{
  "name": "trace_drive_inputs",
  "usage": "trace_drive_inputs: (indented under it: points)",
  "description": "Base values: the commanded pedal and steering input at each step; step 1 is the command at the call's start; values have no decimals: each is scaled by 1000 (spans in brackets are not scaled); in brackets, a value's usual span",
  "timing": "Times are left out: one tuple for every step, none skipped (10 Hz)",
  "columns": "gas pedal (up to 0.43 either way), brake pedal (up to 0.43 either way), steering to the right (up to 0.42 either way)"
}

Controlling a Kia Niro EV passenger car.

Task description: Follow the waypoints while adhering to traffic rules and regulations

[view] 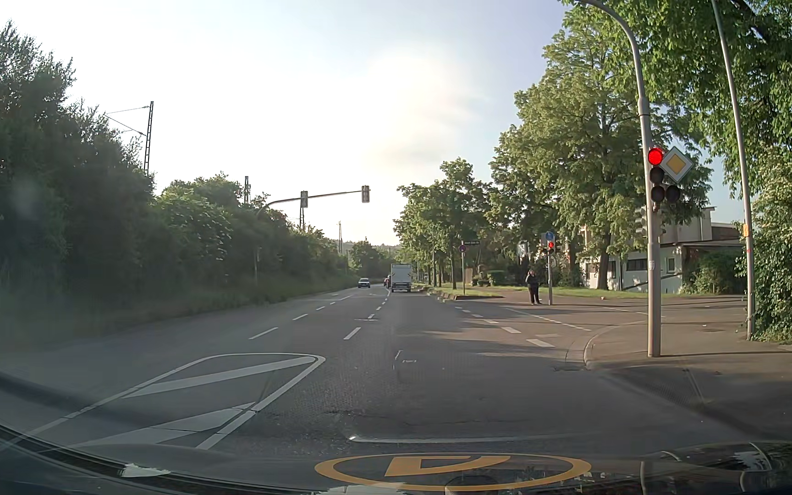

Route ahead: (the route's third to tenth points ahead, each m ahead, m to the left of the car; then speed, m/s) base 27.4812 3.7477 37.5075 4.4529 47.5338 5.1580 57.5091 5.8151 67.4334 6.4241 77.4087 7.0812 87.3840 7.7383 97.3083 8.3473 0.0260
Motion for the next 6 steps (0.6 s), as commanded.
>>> trace_drive_inputs:
  points:
    - [0,262,-12]
    - [0,256,-12]
    - [0,262,-12]
    - [0,268,-12]
    - [0,268,-12]
    - [0,262,-12]
